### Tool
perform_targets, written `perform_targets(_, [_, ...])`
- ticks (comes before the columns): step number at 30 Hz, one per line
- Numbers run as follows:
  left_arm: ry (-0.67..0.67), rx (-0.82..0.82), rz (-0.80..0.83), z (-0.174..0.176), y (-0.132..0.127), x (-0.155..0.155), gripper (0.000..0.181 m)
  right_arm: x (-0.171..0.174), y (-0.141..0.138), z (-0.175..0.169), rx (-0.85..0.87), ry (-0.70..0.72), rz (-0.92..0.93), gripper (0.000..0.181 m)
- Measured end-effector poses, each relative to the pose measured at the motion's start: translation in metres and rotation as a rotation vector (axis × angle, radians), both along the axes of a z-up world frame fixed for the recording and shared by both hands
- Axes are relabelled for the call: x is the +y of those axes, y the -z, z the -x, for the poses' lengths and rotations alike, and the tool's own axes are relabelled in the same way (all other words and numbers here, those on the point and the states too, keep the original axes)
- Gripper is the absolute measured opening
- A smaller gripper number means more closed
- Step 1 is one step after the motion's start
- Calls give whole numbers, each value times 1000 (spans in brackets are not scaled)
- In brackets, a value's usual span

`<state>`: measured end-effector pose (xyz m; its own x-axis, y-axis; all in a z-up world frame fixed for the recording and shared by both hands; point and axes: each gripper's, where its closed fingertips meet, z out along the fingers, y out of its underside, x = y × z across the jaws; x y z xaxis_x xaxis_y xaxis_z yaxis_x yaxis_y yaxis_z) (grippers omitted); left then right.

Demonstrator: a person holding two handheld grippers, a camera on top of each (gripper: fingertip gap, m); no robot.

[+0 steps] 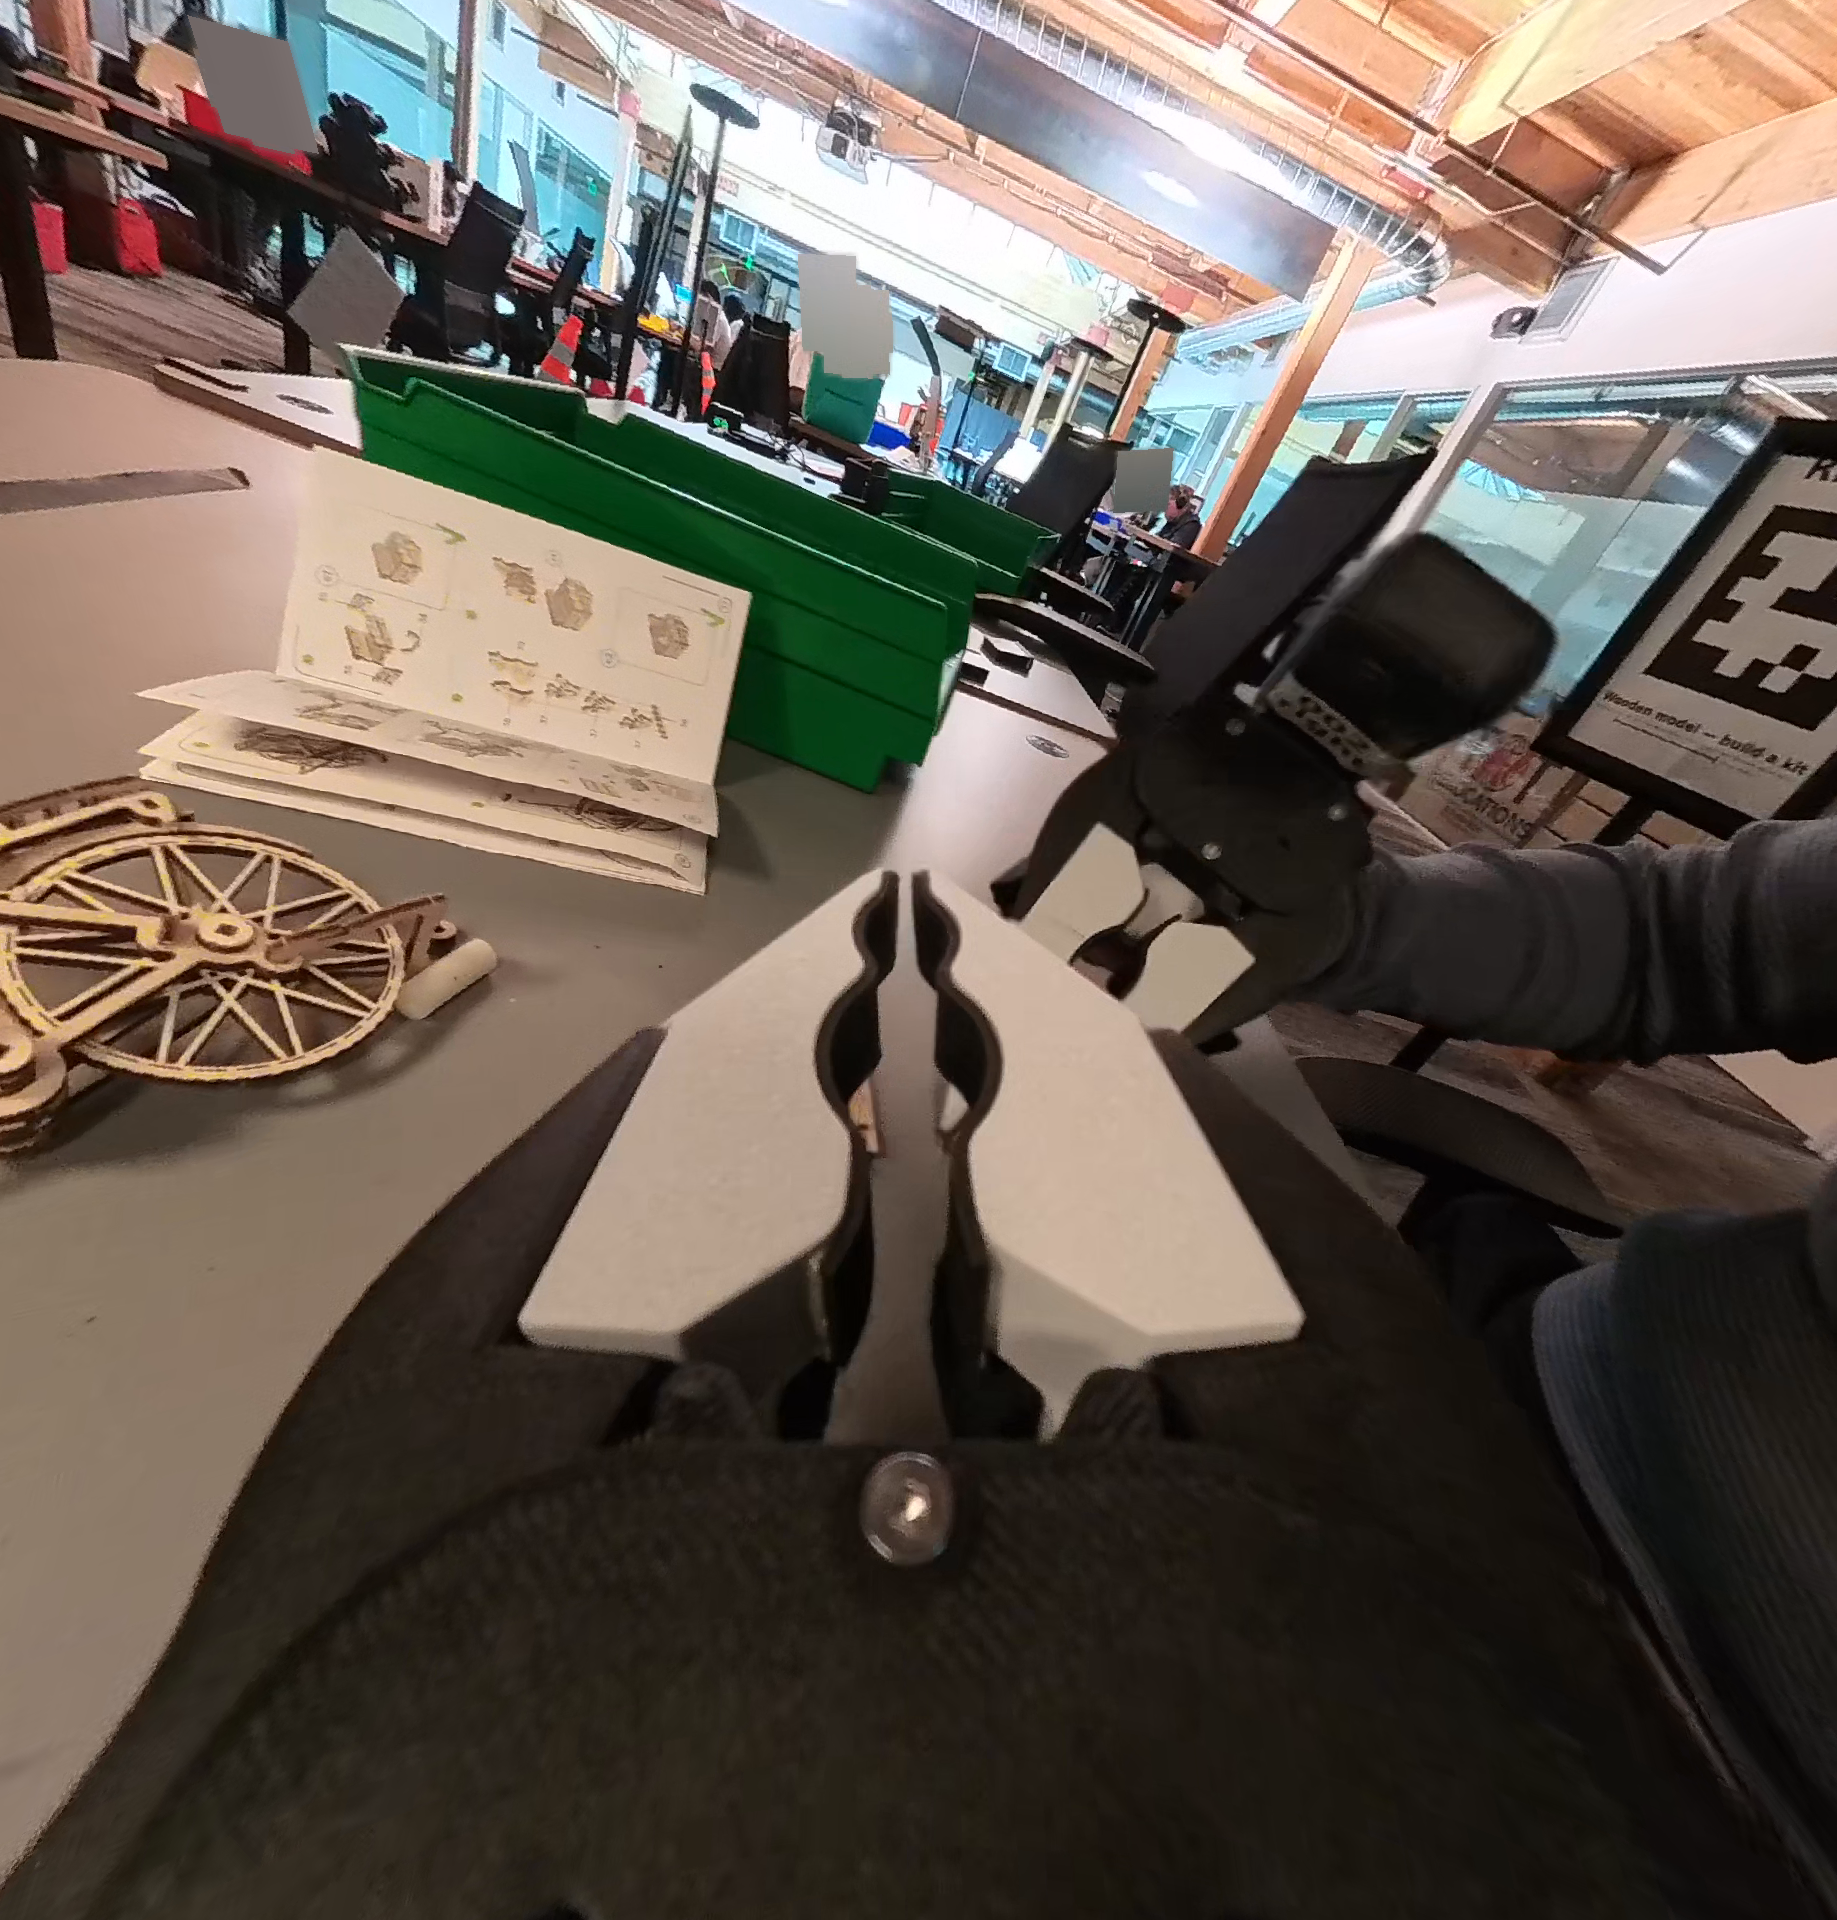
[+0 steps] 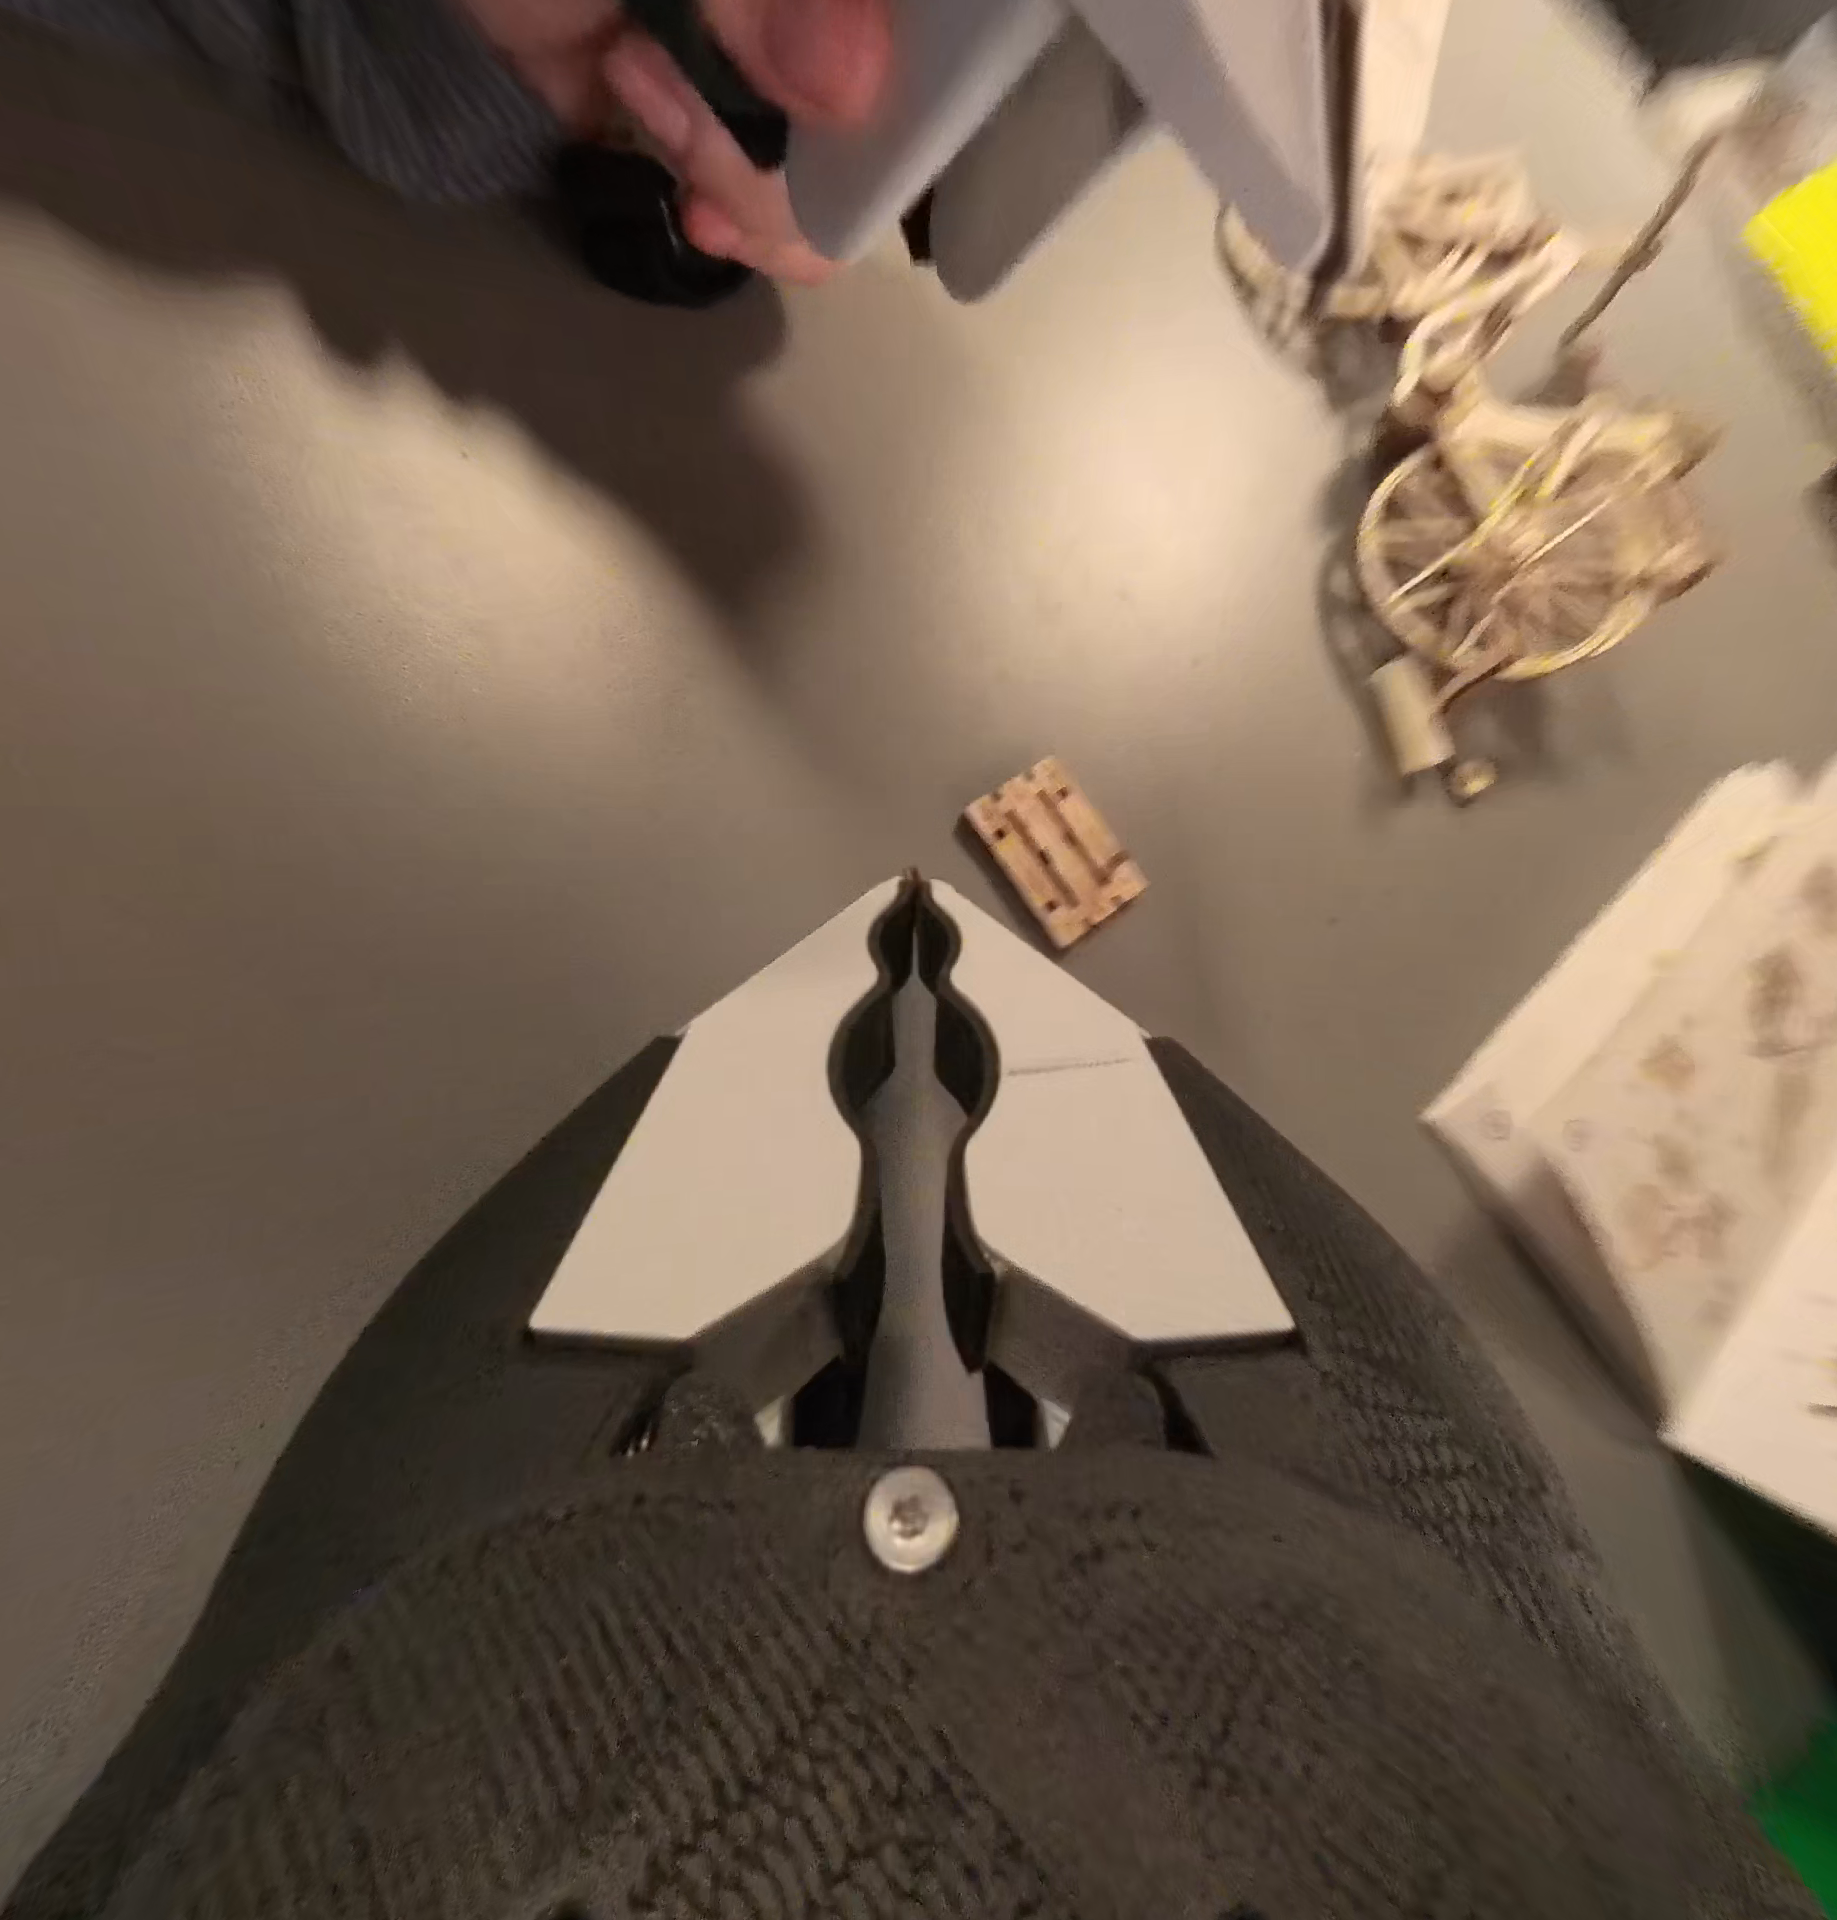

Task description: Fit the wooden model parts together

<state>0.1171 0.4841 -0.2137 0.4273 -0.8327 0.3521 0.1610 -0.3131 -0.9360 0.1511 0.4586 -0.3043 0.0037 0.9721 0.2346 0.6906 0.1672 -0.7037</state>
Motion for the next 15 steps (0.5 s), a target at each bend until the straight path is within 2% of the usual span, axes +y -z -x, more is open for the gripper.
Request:
perform_targets(4, [105, -14, 84, -8, 5, -9, 11, 11, -39, 4, 147, -55, -452, 0])
perform_targets(7, [201, -34, 171, -17, 10, -17, 14, 12, -62, 4, 173, -65, -706, 0])
perform_targets(11, [190, 14, 145, -22, 13, -19, 15, 11, -74, 5, 163, -84, -881, 0])
perform_targets(15, [190, 30, 118, -26, 12, -21, 11, 7, -80, 8, 166, -106, -940, 0])
